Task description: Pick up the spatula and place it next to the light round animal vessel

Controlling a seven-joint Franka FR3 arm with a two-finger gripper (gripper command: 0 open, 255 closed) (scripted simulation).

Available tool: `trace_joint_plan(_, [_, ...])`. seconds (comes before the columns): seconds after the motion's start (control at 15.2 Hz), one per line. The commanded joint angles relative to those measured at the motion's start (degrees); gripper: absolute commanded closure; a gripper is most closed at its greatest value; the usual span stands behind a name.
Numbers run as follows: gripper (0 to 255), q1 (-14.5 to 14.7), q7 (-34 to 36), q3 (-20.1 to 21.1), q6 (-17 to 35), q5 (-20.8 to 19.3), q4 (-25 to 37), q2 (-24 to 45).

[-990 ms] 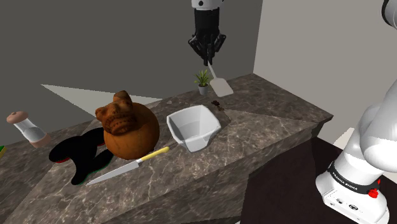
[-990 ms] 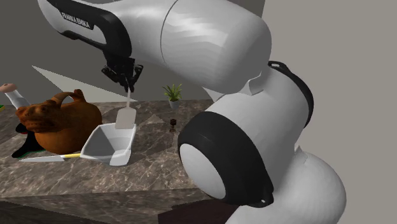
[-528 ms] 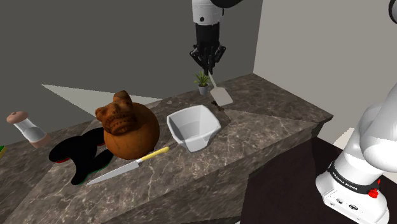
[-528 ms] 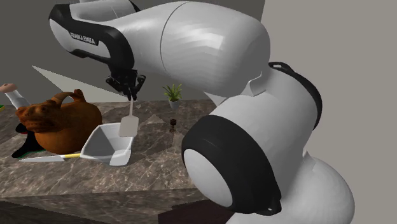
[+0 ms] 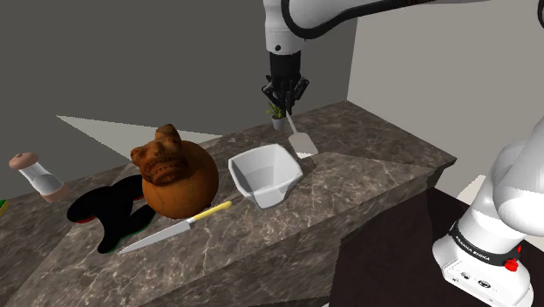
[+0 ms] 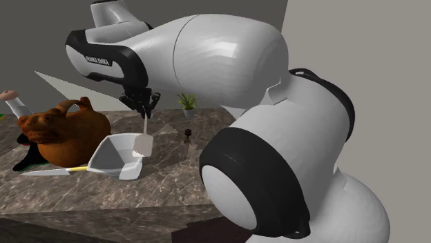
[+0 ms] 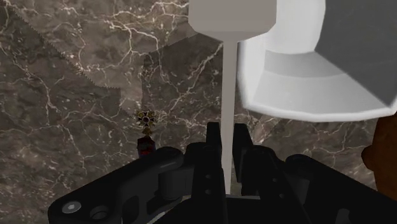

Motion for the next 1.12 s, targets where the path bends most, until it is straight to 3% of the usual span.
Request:
trace_joint_plan(0.0, [255, 0.0, 0.0, 0.0, 1.6, 0.0, -1.7, -0.1])
trace_joint_plan(1.06, [255, 0.0, 0.7, 0.1, 13.8, -0.4, -13.1, 0.8])
